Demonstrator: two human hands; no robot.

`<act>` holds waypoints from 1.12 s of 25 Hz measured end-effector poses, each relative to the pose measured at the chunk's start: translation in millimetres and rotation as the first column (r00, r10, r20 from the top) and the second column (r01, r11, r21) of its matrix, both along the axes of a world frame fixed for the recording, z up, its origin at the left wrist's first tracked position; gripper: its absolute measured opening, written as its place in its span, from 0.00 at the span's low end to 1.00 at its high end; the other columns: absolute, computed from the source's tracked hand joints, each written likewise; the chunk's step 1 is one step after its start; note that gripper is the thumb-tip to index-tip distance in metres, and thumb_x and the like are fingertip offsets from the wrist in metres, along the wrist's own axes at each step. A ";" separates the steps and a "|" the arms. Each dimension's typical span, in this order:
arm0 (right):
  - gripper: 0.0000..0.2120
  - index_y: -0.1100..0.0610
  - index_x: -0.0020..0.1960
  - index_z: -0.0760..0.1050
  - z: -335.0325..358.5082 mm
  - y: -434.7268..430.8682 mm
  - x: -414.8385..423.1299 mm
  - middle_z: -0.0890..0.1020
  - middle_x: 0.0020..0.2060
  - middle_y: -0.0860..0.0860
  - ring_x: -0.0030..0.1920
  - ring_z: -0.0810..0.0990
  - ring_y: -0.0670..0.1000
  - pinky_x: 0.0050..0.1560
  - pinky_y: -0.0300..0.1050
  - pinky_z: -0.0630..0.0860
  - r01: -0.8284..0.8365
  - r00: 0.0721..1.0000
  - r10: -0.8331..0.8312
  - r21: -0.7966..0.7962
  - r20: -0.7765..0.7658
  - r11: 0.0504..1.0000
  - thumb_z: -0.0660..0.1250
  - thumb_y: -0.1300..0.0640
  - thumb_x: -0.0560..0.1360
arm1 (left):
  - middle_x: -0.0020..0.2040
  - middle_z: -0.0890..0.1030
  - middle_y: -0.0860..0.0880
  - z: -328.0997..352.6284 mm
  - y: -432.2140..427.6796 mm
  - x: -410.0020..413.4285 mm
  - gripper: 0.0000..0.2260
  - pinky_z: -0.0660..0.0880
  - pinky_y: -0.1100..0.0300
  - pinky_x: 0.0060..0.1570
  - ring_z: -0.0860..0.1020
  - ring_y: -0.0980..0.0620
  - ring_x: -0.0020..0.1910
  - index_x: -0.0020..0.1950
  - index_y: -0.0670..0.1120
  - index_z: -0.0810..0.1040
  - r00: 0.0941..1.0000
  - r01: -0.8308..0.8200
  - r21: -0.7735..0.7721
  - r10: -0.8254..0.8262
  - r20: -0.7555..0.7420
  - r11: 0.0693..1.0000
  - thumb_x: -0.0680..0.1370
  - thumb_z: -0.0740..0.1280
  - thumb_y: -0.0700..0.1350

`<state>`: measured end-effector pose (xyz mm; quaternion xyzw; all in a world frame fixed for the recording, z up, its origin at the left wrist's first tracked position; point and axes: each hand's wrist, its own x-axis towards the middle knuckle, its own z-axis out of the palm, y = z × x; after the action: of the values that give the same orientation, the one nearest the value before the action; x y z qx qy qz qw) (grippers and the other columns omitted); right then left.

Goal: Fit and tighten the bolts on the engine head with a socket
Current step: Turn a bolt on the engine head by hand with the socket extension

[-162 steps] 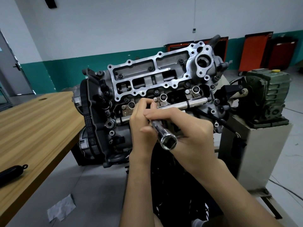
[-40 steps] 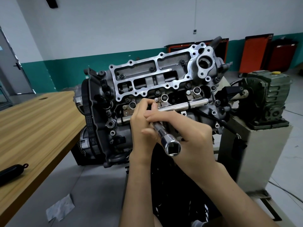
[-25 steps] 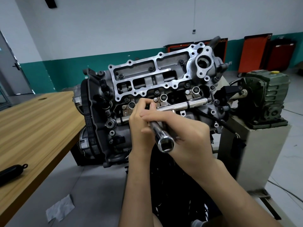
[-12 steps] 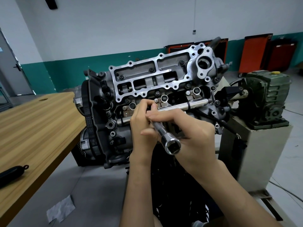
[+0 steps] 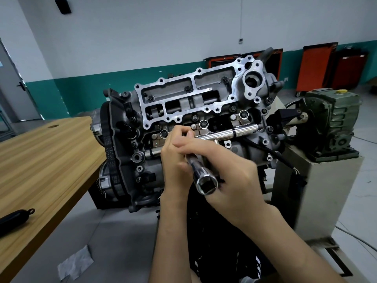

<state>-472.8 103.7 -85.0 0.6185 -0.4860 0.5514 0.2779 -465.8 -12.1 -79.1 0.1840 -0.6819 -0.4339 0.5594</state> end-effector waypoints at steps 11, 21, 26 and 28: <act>0.13 0.68 0.55 0.79 -0.1 -0.4 4.2 0.82 0.55 0.58 0.59 0.80 0.51 0.63 0.40 0.73 -0.049 0.998 0.051 0.037 -0.038 0.998 0.68 0.77 0.71 | 0.40 0.72 0.40 0.3 2.4 -1.8 0.12 0.60 0.85 0.36 0.64 0.76 0.28 0.57 0.25 0.71 0.993 0.115 0.155 -0.115 -0.008 0.981 0.79 0.52 0.27; 0.15 0.68 0.54 0.79 -0.3 -2.9 4.8 0.83 0.53 0.58 0.56 0.81 0.50 0.60 0.39 0.75 0.014 0.999 -0.014 0.007 -0.040 1.000 0.70 0.77 0.69 | 0.38 0.76 0.58 -15.2 -8.1 -7.5 0.14 0.64 0.77 0.43 0.70 0.67 0.39 0.39 0.45 0.75 0.998 -0.067 -0.075 0.066 -0.007 0.995 0.71 0.57 0.55; 0.14 0.65 0.49 0.82 2.9 -1.5 -4.4 0.84 0.38 0.58 0.39 0.84 0.54 0.46 0.40 0.78 0.119 0.993 -0.118 -0.029 0.025 0.992 0.76 0.74 0.65 | 0.40 0.79 0.53 -17.7 -11.1 0.8 0.09 0.68 0.69 0.42 0.75 0.61 0.40 0.41 0.47 0.75 0.996 -0.048 -0.119 0.056 0.066 0.992 0.74 0.60 0.50; 0.13 0.67 0.52 0.80 1.5 -1.2 -0.2 0.84 0.48 0.58 0.50 0.83 0.52 0.55 0.40 0.78 0.055 0.998 -0.055 -0.004 -0.005 0.998 0.74 0.74 0.68 | 0.38 0.75 0.48 -10.0 -10.4 -2.4 0.07 0.64 0.76 0.43 0.72 0.71 0.40 0.41 0.42 0.72 0.994 -0.058 -0.093 0.066 0.085 0.994 0.77 0.61 0.43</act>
<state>-473.0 102.5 -83.5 0.6057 -0.5011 0.5428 0.2955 -468.1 -22.5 -89.1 0.1985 -0.7187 -0.3766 0.5498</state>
